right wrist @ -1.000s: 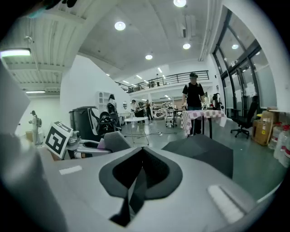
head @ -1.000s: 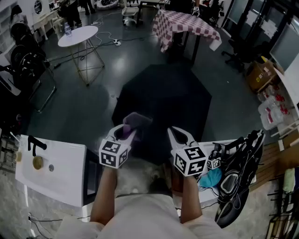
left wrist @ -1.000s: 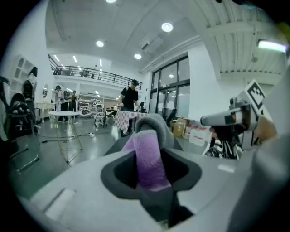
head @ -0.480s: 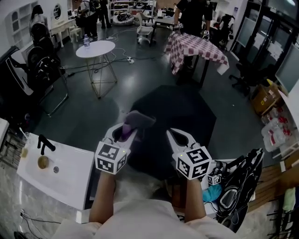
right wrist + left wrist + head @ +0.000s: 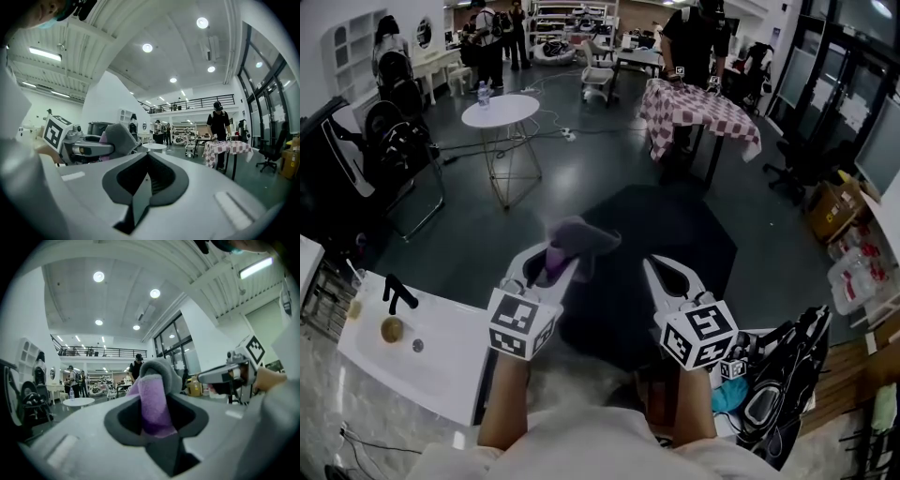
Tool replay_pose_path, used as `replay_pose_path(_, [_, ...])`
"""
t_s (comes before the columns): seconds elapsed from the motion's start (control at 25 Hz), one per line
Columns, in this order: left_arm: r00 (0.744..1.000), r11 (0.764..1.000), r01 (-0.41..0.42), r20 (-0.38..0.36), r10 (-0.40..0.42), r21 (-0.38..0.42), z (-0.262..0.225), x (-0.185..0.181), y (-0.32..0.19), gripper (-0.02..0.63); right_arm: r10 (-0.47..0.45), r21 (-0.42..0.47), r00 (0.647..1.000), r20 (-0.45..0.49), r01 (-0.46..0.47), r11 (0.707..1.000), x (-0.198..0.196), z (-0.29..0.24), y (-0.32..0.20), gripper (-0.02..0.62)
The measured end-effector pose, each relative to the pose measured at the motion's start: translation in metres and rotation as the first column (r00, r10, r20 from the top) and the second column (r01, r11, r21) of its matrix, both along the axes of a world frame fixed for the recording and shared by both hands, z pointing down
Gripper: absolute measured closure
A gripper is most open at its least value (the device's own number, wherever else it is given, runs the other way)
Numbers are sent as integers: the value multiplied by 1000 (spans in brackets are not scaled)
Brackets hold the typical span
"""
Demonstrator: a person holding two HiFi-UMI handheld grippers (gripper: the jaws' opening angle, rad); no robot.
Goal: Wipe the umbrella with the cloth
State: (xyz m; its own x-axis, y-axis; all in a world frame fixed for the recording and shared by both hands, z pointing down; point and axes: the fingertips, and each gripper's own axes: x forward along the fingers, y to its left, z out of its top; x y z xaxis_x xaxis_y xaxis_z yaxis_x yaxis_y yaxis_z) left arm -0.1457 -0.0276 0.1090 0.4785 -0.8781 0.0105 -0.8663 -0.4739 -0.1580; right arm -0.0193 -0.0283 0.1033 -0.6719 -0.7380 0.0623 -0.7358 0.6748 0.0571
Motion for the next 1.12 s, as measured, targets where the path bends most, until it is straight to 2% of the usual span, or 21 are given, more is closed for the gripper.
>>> replay_pose_path(0.2, [1000,1000,10,1,-10,9,-2,0,3,471,2,-4,1000,-18,-2,1000,-2,2,4,590])
replay_pose_path(1.12, [999,999,-39,-1,39,-19,12,8,3,471,18,-15,999,-29,-18,1000,-7,10,6,590])
